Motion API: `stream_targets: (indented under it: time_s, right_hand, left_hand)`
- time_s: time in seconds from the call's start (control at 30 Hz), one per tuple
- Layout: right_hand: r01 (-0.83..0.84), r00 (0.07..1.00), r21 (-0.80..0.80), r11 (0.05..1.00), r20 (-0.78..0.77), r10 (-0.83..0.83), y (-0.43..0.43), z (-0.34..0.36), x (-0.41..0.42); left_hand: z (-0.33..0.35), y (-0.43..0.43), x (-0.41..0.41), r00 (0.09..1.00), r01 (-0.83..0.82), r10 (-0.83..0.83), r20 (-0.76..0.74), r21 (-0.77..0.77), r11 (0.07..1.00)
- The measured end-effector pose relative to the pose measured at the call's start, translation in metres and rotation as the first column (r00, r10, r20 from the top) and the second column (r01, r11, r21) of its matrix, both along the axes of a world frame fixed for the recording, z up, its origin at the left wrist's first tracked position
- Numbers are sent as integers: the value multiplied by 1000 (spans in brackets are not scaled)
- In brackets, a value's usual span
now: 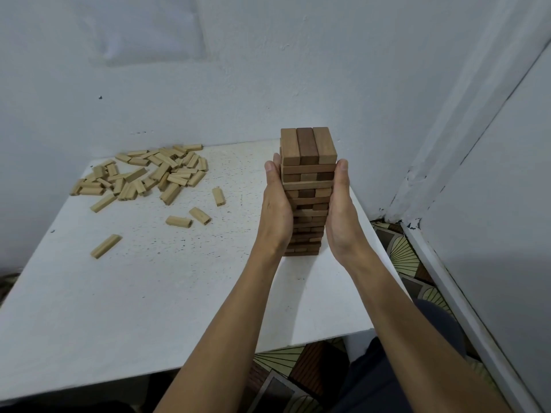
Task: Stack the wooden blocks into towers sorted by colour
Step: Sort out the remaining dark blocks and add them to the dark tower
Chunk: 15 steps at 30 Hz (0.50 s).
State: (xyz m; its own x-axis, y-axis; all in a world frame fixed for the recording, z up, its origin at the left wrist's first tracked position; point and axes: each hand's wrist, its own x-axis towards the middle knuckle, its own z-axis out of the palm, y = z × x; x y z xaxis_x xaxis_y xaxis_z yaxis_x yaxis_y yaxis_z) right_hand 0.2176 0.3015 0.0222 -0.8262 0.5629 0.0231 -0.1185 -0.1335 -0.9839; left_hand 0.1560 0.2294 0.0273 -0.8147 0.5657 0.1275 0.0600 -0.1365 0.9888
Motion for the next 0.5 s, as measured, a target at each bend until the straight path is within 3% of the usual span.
stream_targets:
  time_s: [0.5]
  right_hand:
    - [27, 1000, 16, 1000, 0, -27, 3, -6, 8]
  left_hand:
    - [-22, -1, -8, 999, -42, 42, 25, -5, 999]
